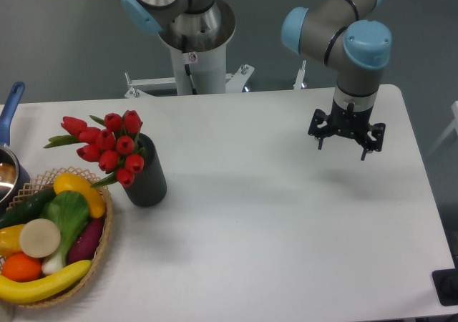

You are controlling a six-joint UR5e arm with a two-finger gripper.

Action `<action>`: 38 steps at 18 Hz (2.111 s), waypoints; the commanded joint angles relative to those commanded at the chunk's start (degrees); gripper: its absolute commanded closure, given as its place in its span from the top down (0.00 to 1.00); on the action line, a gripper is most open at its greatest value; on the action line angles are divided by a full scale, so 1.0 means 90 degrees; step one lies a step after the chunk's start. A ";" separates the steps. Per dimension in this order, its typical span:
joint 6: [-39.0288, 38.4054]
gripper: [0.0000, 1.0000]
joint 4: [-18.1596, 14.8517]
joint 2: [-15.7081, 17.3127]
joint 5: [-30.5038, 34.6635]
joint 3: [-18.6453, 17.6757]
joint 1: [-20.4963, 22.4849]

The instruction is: Pick up the flowers from the vase

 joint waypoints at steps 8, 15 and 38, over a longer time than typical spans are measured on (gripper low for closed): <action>-0.0019 1.00 0.0252 -0.0019 -0.0117 -0.0010 -0.0010; -0.0088 1.00 0.0615 0.0312 -0.2193 -0.0283 -0.0126; 0.0068 1.00 0.0605 0.2197 -0.6533 -0.2509 -0.1180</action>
